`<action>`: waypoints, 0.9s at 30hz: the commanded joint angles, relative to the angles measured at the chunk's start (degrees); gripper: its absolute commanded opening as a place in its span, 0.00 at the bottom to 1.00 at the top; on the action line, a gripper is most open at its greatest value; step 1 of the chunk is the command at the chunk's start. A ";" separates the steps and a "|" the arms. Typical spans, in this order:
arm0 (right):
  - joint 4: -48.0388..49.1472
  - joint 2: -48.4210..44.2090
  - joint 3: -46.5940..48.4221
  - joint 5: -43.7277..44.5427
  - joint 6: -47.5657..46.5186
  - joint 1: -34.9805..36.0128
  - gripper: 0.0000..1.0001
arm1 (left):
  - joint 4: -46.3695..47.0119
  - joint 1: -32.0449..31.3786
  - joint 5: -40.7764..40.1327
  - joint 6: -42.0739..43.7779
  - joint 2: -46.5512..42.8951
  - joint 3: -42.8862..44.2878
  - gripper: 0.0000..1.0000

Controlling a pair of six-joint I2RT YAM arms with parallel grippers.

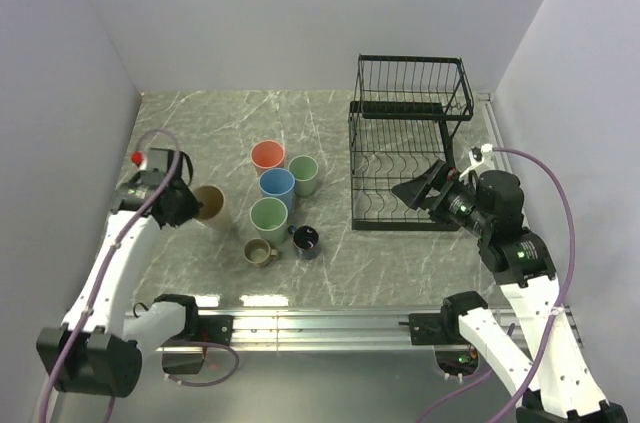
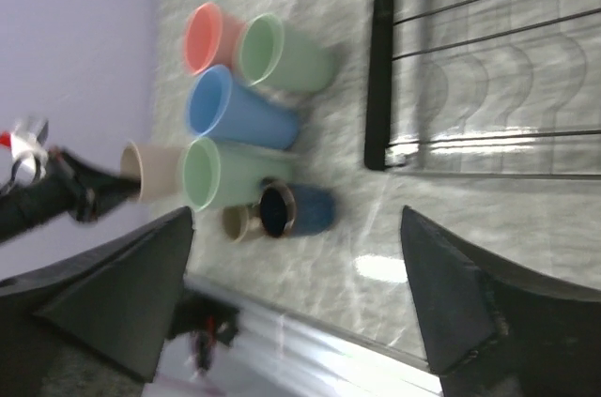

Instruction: Load the cups into the dish rack

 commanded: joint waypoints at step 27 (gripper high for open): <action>55.64 26.49 17.96 -25.59 43.05 9.43 1.00 | 86.23 -11.30 46.48 -44.72 -3.57 4.33 0.00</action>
